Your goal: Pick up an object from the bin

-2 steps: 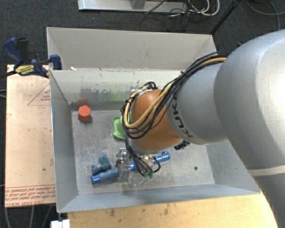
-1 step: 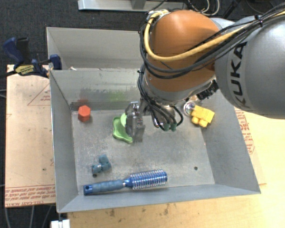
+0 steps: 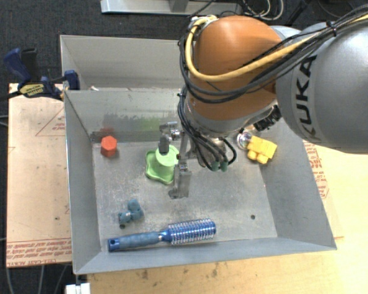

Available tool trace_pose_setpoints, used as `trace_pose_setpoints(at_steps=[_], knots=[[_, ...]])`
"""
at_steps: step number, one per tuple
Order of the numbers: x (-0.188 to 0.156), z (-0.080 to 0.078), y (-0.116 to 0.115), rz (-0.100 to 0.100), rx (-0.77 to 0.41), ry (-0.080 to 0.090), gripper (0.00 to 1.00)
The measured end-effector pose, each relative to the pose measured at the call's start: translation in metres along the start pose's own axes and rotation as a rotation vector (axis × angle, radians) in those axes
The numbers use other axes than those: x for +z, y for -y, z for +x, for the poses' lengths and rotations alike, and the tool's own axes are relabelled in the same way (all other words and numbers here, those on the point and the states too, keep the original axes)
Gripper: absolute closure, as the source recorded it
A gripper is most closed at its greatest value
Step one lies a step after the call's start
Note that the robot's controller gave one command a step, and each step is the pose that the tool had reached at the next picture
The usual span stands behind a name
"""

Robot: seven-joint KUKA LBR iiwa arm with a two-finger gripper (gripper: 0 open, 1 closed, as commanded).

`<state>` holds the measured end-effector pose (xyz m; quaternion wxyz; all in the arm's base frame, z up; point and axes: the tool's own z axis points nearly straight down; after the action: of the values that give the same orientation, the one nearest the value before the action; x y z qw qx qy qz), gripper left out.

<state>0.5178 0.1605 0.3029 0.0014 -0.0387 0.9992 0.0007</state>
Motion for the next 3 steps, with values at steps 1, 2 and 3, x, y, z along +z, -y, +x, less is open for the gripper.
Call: trace_pose_setpoints(at_steps=[1,2,3], knots=[[0.123,0.017,-0.027,0.001,-0.157,-0.01,0.0],[0.232,0.01,-0.012,-0.001,0.257,-0.004,0.0],[0.232,0.023,-0.014,0.001,0.381,-0.003,0.0]])
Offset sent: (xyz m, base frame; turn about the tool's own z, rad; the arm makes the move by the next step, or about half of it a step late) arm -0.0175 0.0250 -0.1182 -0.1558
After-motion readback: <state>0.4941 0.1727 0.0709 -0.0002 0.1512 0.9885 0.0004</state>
